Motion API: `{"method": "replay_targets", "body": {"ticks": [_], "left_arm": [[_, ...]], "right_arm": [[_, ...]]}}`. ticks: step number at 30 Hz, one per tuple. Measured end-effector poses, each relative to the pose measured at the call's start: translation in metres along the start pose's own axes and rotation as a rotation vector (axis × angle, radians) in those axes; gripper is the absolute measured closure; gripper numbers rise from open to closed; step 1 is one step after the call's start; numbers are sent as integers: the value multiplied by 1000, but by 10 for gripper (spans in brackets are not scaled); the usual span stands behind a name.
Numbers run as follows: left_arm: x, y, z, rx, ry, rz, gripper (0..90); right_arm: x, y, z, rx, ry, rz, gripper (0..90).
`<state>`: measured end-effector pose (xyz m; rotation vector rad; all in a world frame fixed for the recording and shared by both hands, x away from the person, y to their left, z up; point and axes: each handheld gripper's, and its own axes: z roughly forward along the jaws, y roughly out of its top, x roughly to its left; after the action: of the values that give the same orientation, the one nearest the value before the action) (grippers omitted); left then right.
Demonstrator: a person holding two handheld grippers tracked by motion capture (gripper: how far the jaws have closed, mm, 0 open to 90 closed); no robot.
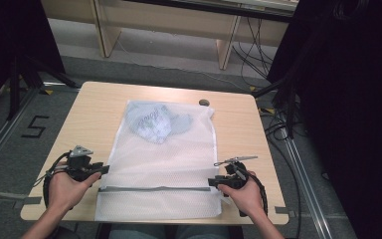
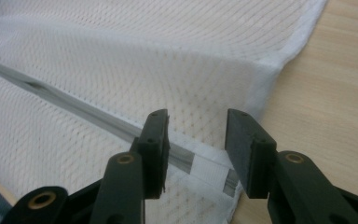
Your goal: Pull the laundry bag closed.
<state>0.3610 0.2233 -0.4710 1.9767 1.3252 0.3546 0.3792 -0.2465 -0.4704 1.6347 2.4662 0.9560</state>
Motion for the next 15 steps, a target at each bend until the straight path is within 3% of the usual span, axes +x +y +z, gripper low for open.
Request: {"method": "replay_targets", "body": {"ticks": [2, 3, 4, 6, 8, 11, 12, 13, 14, 15], "left_arm": [[-1, 1, -1, 8, -2, 20, 719], [-1, 1, -1, 8, -2, 20, 730], [-2, 2, -2, 6, 6, 41, 741], [-2, 2, -2, 7, 8, 48, 753], [-2, 1, -1, 10, 10, 42, 760], [-2, 0, 0, 44, 10, 38, 795], [-2, 0, 1, 43, 13, 36, 808], [-2, 0, 1, 51, 11, 35, 814], [-3, 0, 3, 54, 10, 30, 815], [-3, 0, 3, 54, 10, 30, 817]], "right_arm": [[-2, 0, -1, -14, -61, 3, 586], [-2, 0, -1, -14, -61, 3, 586], [-1, 3, -4, -16, -49, 65, 576], [-1, 4, -4, -21, -50, 65, 575], [2, 6, -2, -39, -63, 21, 587], [15, 9, -1, -23, -13, 10, 619], [21, 10, 1, -20, -24, -3, 625], [26, 10, 3, 1, -2, -16, 626], [32, 10, 5, 10, 66, -26, 640], [32, 10, 5, 10, 66, -26, 640]]}}
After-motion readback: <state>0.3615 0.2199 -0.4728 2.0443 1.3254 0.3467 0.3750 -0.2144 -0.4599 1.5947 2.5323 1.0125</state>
